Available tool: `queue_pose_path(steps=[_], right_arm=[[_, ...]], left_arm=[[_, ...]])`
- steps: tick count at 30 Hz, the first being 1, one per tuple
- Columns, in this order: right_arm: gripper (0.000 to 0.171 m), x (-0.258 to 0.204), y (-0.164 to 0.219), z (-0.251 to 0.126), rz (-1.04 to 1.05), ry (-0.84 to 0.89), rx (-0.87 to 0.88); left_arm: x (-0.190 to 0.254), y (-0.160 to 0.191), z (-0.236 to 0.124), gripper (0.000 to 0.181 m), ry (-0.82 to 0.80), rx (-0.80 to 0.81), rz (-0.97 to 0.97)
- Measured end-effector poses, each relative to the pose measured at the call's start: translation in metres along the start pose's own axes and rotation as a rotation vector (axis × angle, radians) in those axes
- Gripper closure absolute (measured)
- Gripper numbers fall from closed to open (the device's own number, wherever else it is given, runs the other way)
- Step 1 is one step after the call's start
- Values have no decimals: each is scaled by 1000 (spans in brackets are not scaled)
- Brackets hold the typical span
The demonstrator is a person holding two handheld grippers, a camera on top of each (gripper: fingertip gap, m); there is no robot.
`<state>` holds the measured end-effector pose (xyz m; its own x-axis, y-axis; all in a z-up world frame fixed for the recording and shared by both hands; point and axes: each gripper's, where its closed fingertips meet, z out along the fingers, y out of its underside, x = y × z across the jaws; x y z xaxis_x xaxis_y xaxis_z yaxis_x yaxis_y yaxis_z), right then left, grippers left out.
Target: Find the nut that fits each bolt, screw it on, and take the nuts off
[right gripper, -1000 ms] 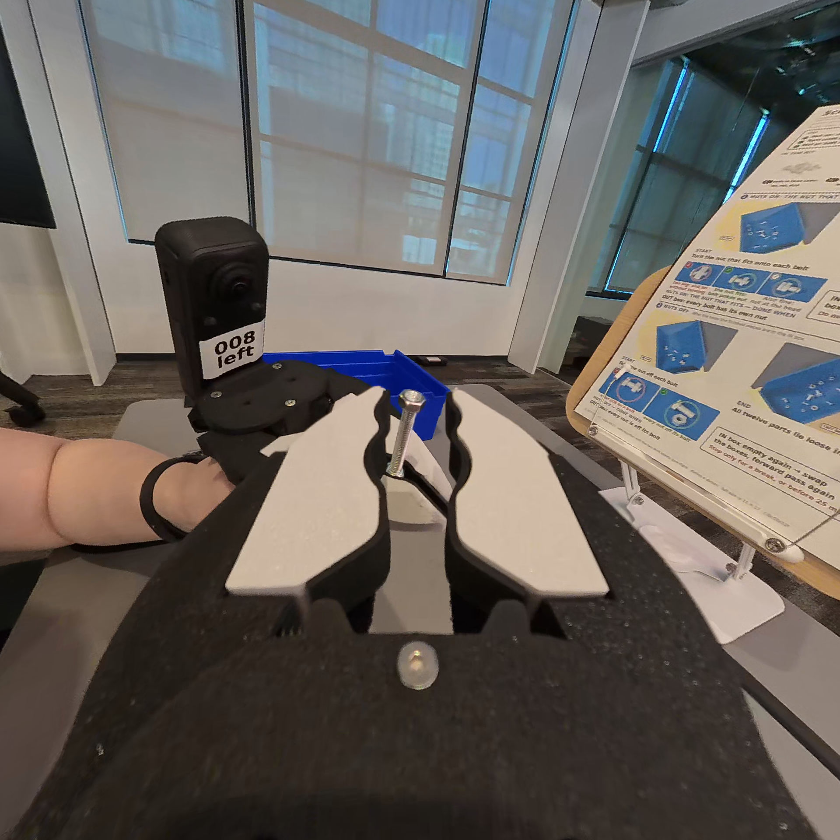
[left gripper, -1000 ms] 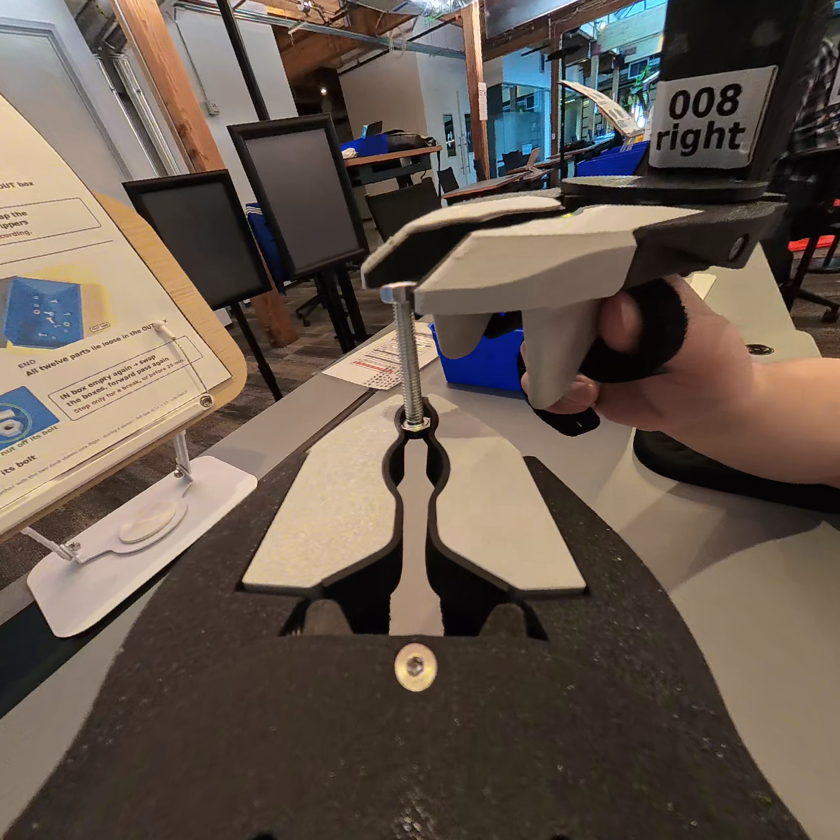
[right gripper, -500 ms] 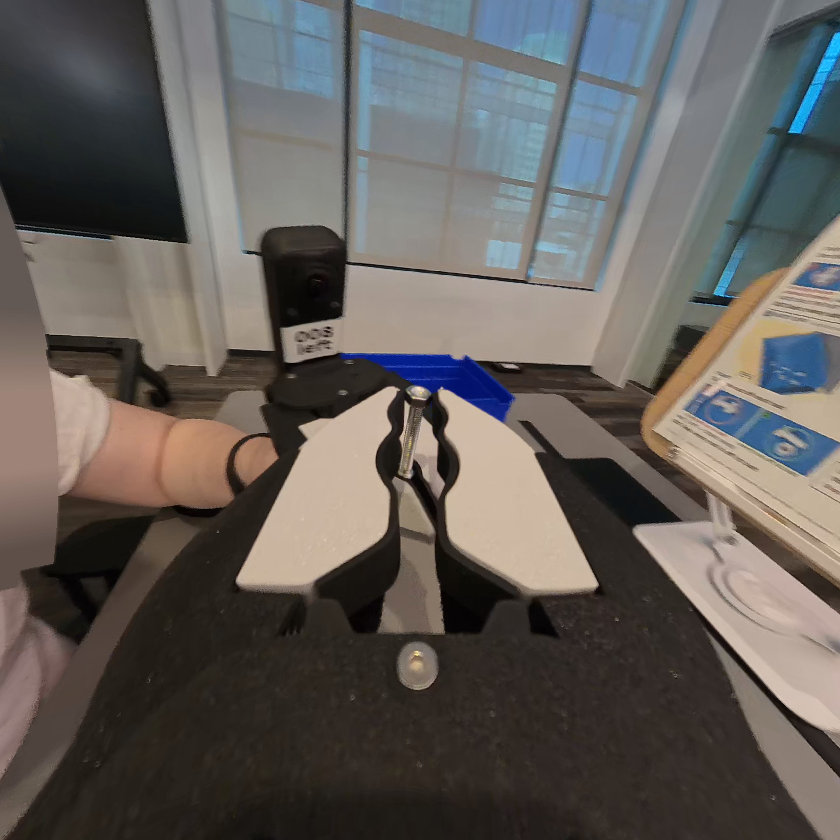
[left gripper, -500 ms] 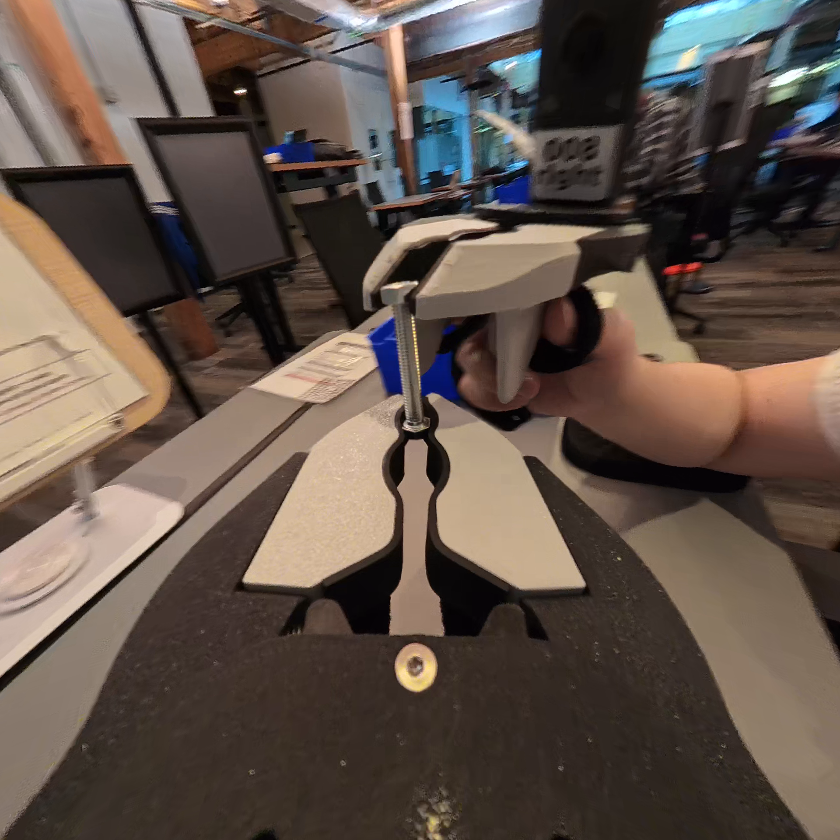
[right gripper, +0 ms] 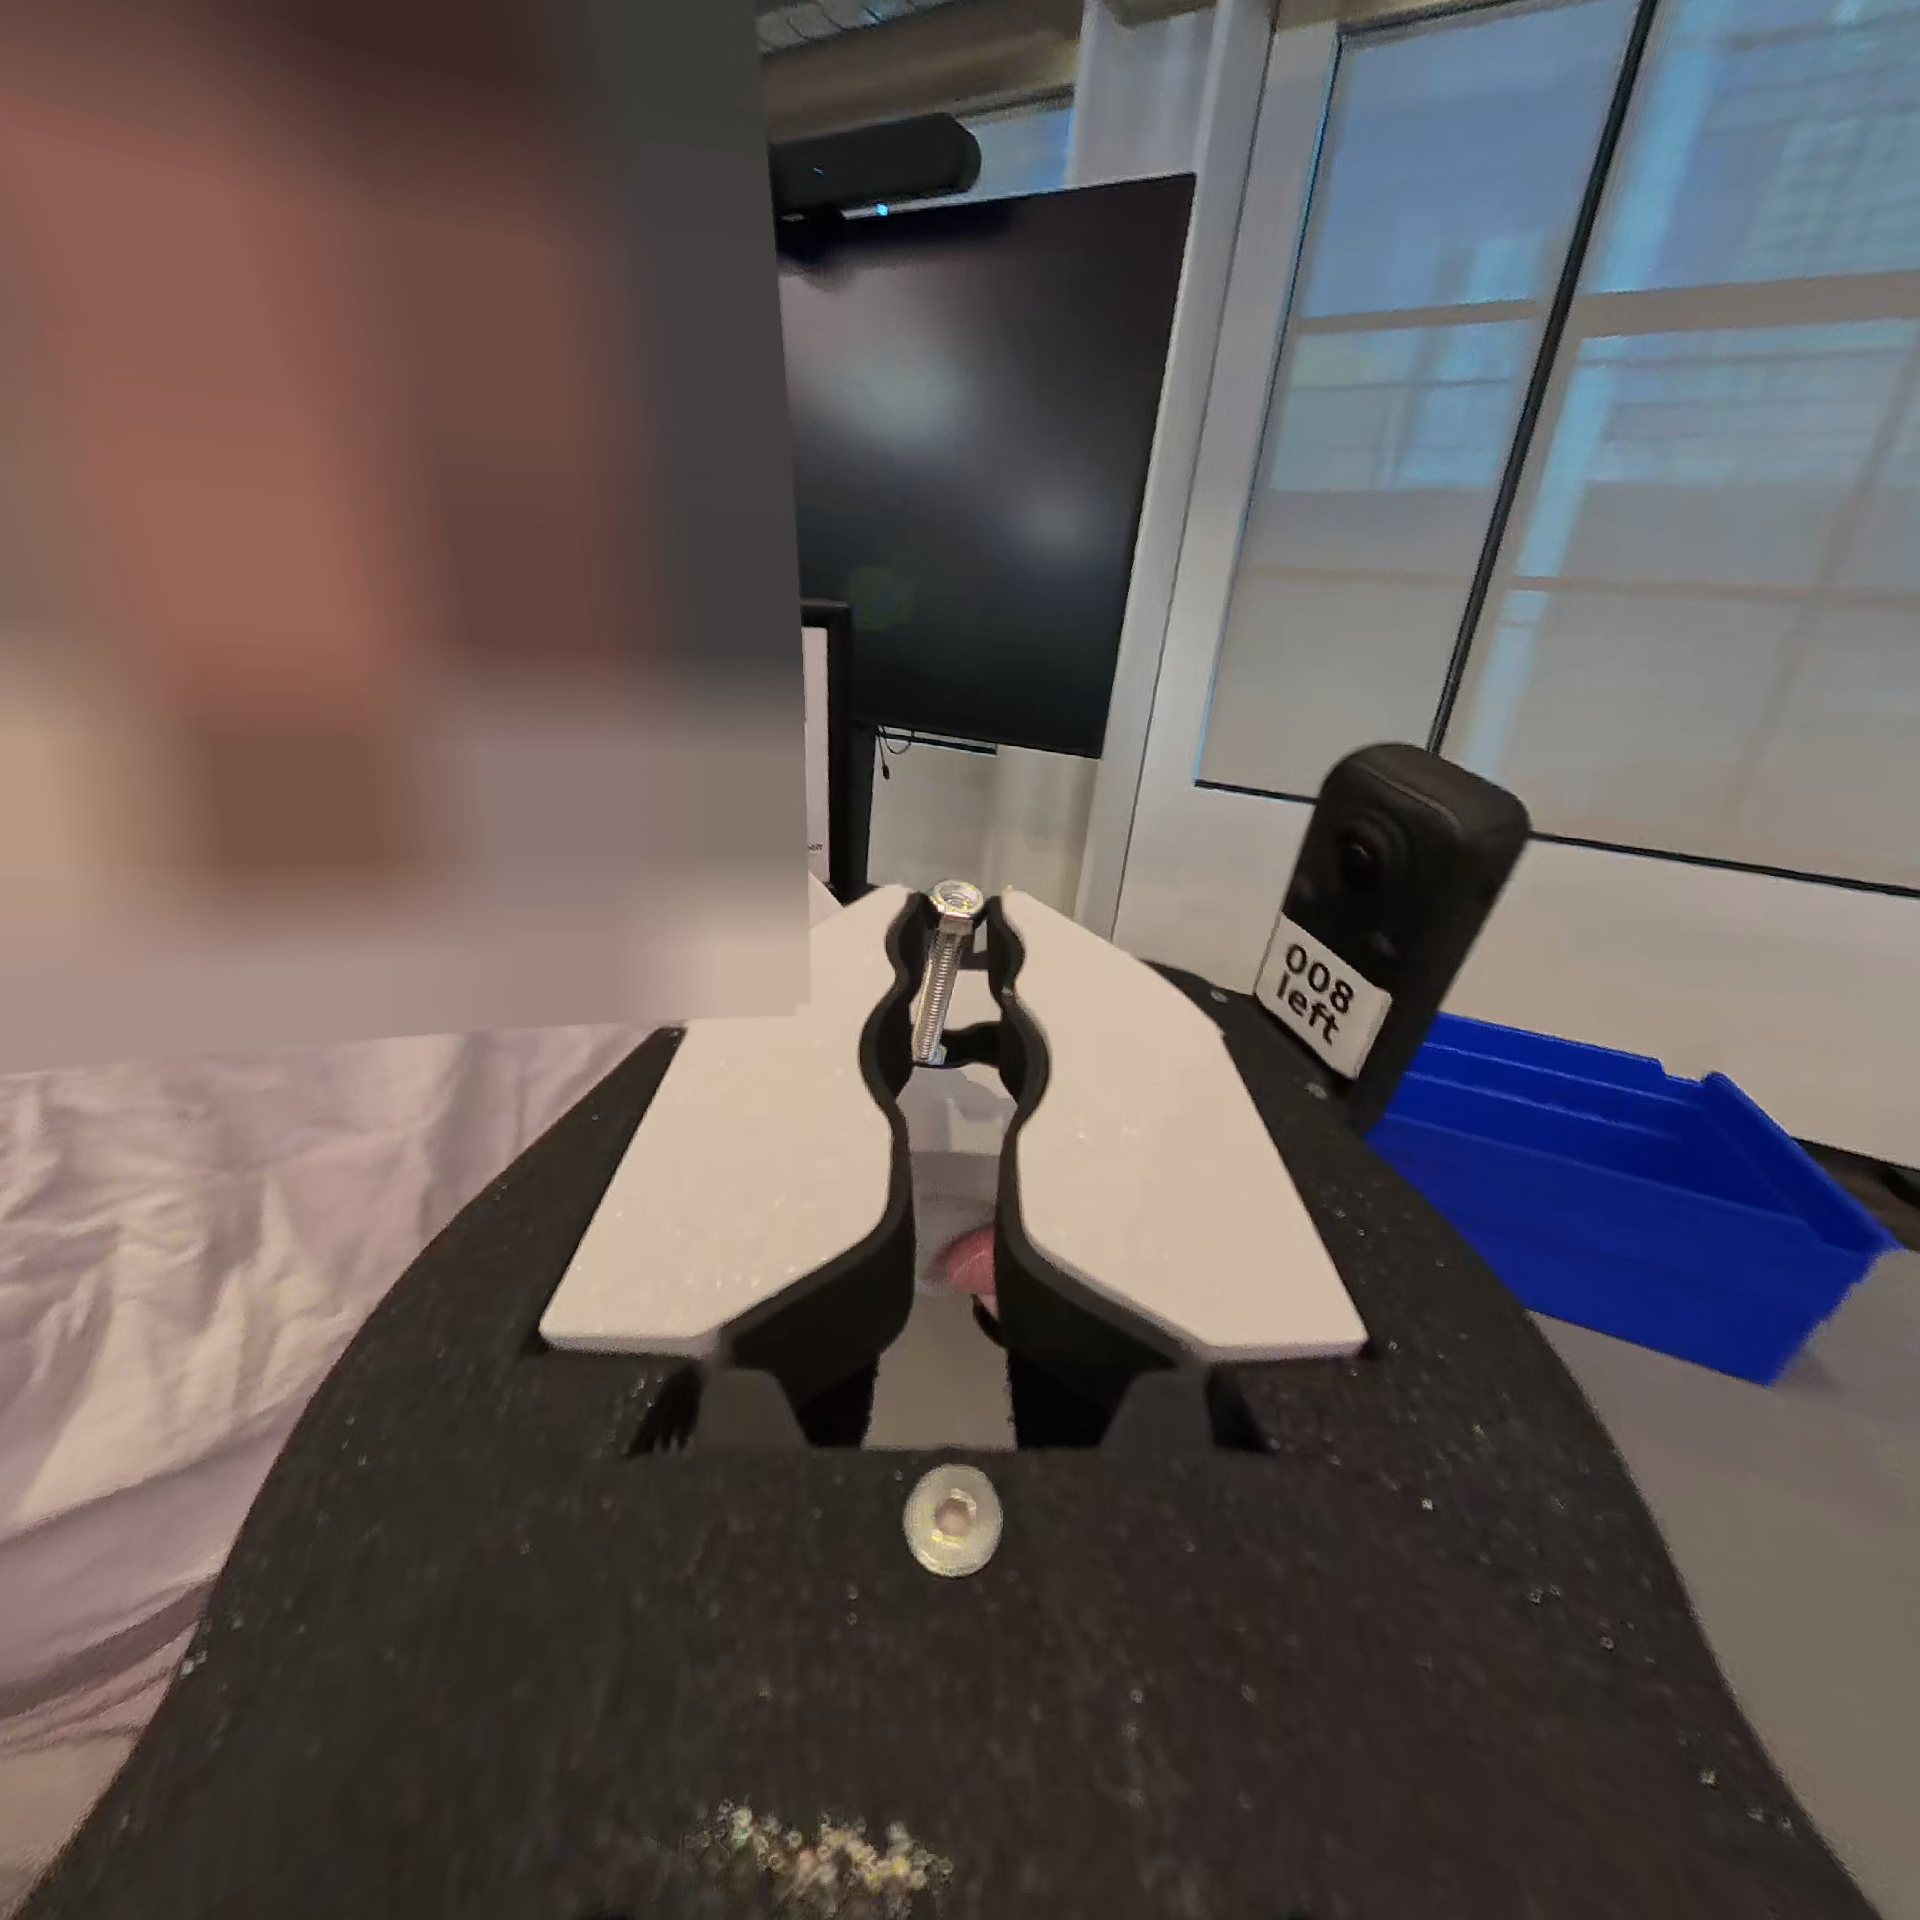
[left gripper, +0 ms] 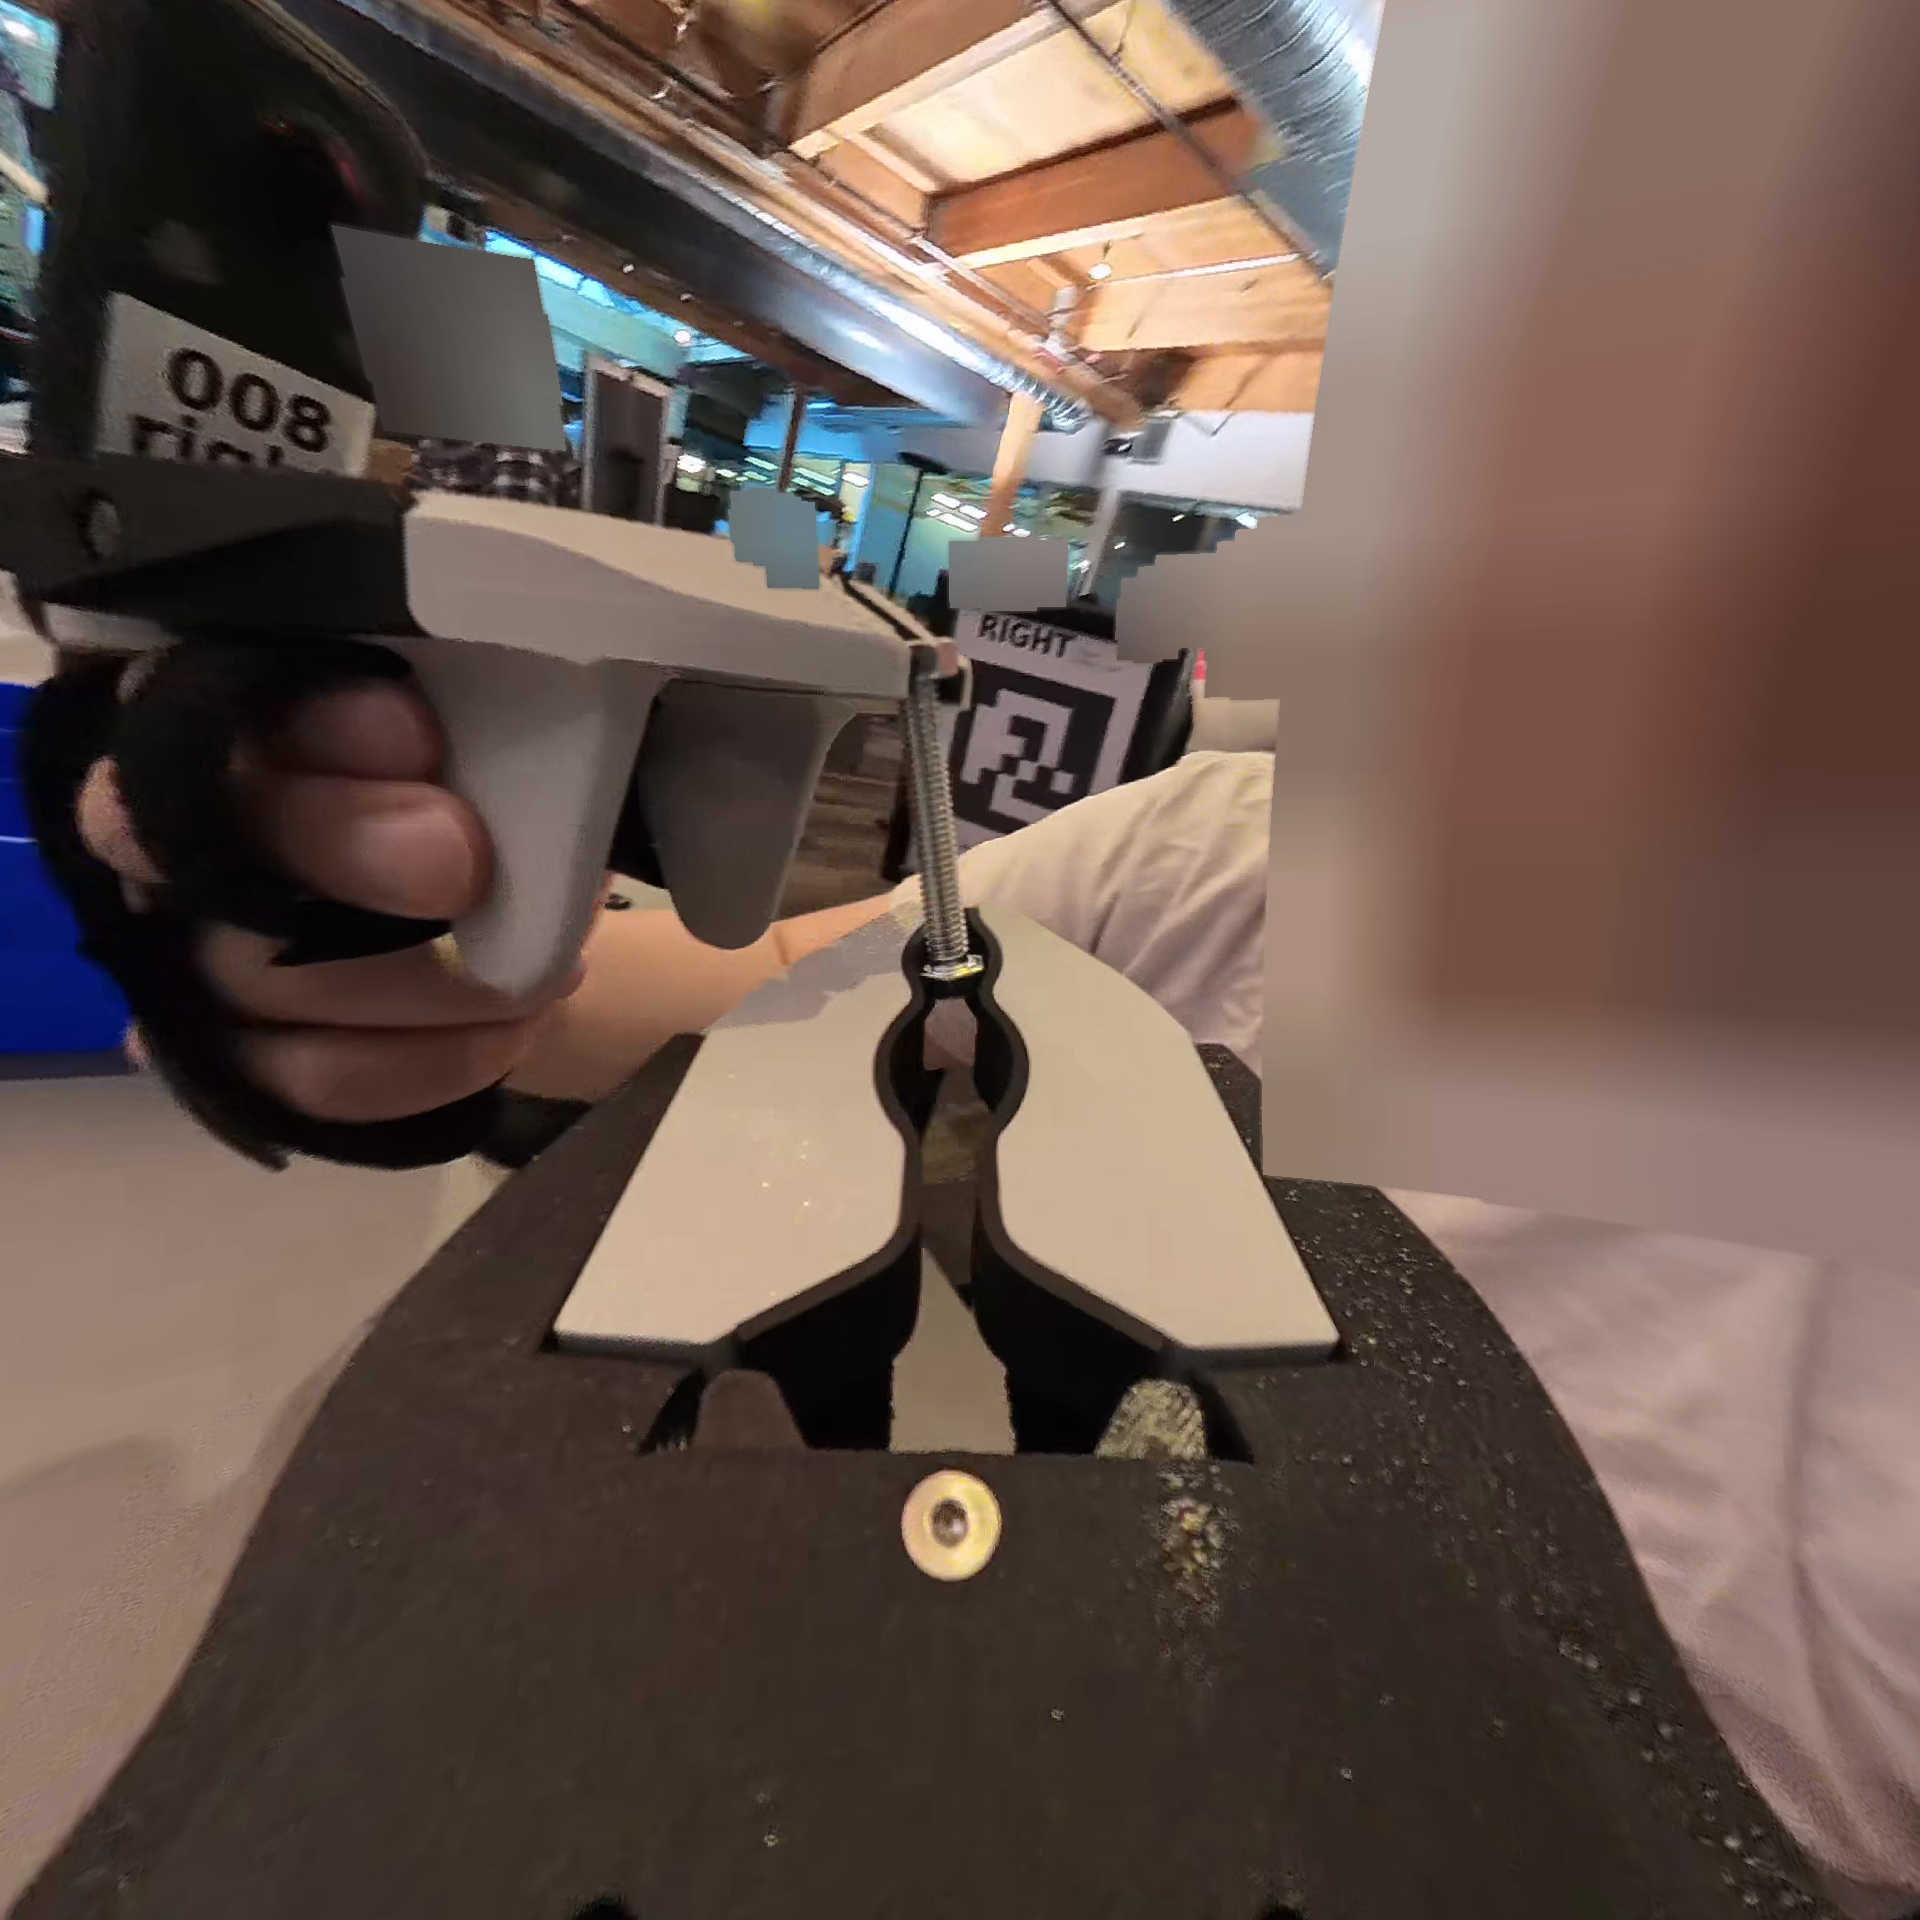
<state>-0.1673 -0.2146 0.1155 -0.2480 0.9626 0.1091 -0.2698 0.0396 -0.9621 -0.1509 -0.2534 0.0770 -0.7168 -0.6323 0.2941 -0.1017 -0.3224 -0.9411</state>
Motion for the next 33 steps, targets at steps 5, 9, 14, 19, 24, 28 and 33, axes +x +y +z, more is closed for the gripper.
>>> queue_pose_path(steps=[5,9,14,19,24,28,33], right_arm=[[161,-3,2,2,17,-25,0],[161,-2,4,2,13,-10,-39],[161,-1,6,2,17,-6,-61],[161,-1,8,1,18,-5,-73],[151,5,4,-1,7,52,-69],[137,26,-4,-6,-26,235,-79],[136,51,-14,-16,-195,542,-141]], left_arm=[[0,4,3,178,-7,-22,18],[-6,7,2,178,-81,-71,90],[-10,10,1,178,-128,-110,129],[-14,12,0,178,-153,-130,143],[-24,6,-5,178,-248,-120,204],[-43,-7,-21,178,-445,-102,318],[-71,-21,-49,178,-781,-116,471]])
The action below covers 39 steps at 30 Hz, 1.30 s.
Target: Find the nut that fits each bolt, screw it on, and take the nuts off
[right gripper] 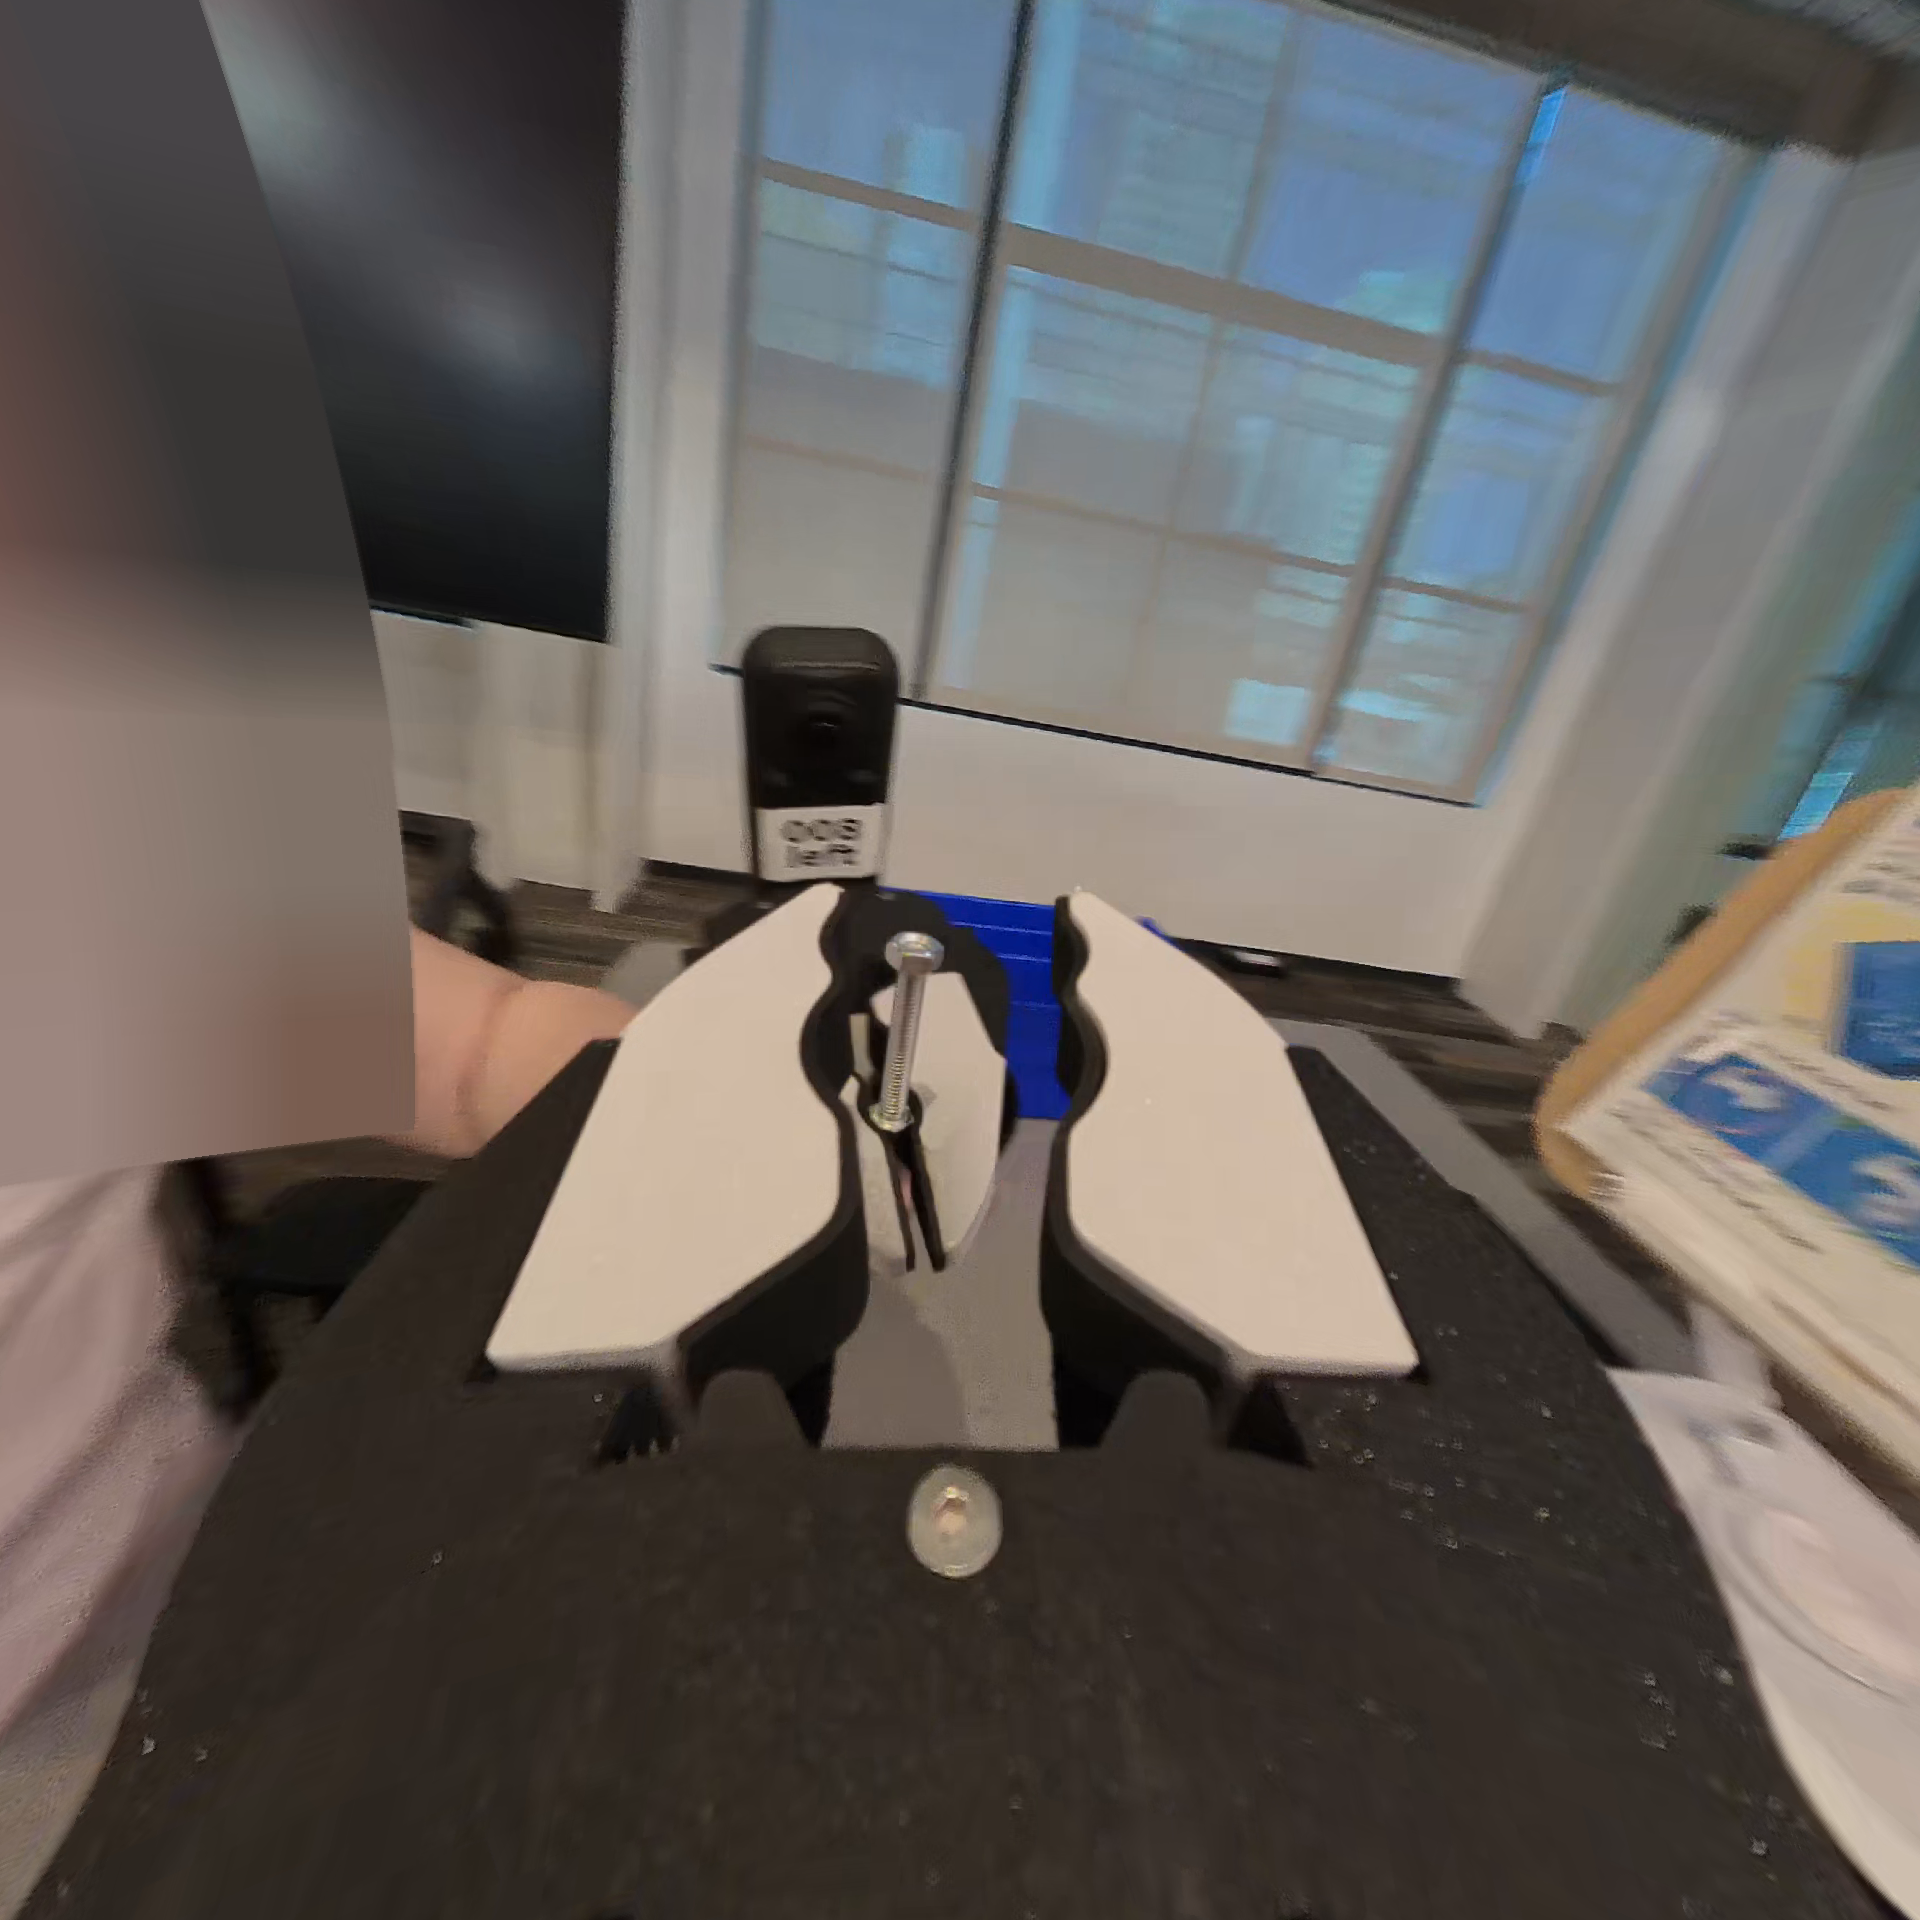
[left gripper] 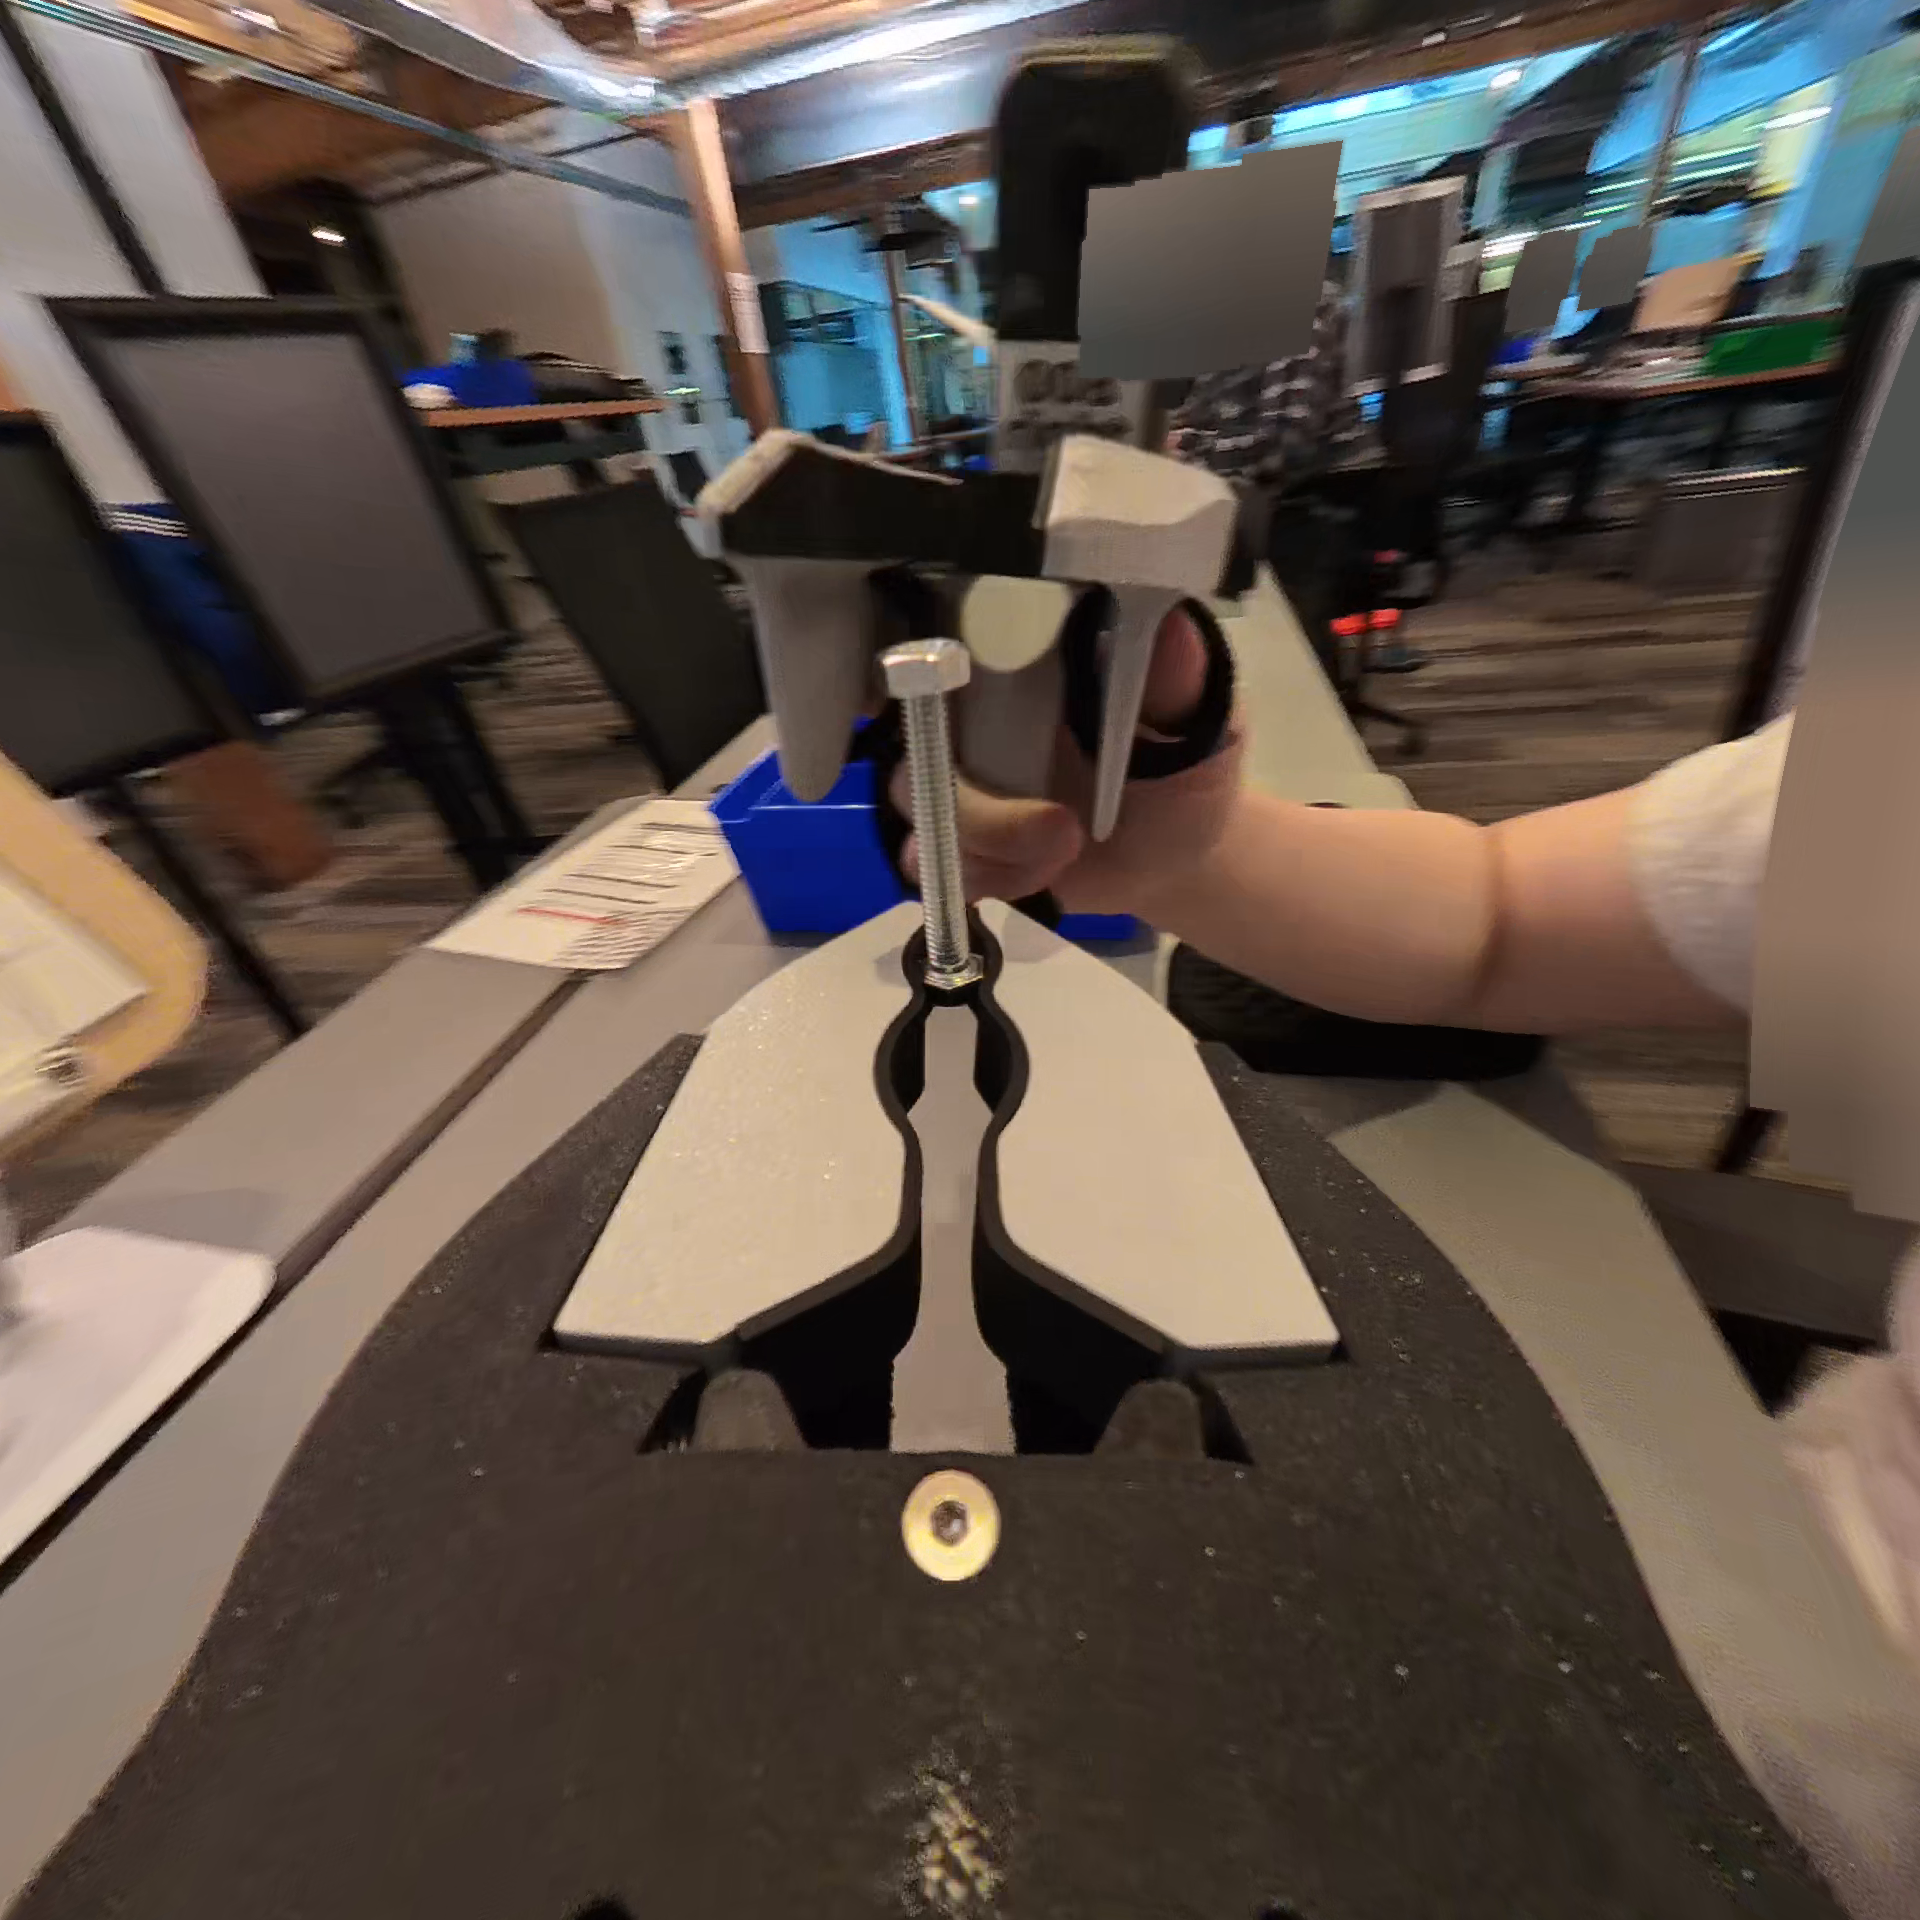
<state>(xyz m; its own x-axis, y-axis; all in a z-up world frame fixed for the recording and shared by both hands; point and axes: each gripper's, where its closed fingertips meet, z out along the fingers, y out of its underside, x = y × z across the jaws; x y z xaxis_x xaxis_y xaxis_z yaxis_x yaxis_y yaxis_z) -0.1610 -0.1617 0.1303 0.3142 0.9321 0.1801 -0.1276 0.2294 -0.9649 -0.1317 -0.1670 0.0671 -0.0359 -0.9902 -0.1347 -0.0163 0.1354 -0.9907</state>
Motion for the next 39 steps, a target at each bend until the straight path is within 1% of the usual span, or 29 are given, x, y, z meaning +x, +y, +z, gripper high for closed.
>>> queue_pose_path(steps=[2,4,5,7,13,17,19,23,25,27,31,35,39], right_arm=[[138,9,5,3,-73,133,-48],[140,10,10,8,-113,200,-88],[141,8,12,10,-123,210,-97],[150,5,13,13,-130,239,-101],[150,14,20,13,-105,338,-124],[153,13,23,15,-62,310,-129],[161,11,23,15,-50,290,-120],[161,8,22,15,-43,241,-131],[161,2,19,15,-24,156,-116],[161,-5,15,13,28,46,-79],[161,-30,8,4,137,-261,9],[161,-56,5,-7,228,-527,95],[161,-73,2,-15,283,-689,150]], left_arm=[[-10,1,-1,178,-73,-5,12],[-19,3,-4,178,-135,-7,5],[-23,3,-5,178,-161,-9,2],[-29,5,-7,178,-195,-15,-2],[-30,5,-7,178,-210,-24,7],[-28,7,-5,178,-203,-31,11],[-26,7,-5,178,-196,-34,10],[-22,6,-4,178,-154,-29,3],[-13,3,-3,178,-71,-15,-21],[1,-1,-2,178,48,7,-60],[39,-6,-4,178,342,23,-161],[78,-10,-12,178,640,48,-283],[102,-16,-19,178,846,88,-408]])
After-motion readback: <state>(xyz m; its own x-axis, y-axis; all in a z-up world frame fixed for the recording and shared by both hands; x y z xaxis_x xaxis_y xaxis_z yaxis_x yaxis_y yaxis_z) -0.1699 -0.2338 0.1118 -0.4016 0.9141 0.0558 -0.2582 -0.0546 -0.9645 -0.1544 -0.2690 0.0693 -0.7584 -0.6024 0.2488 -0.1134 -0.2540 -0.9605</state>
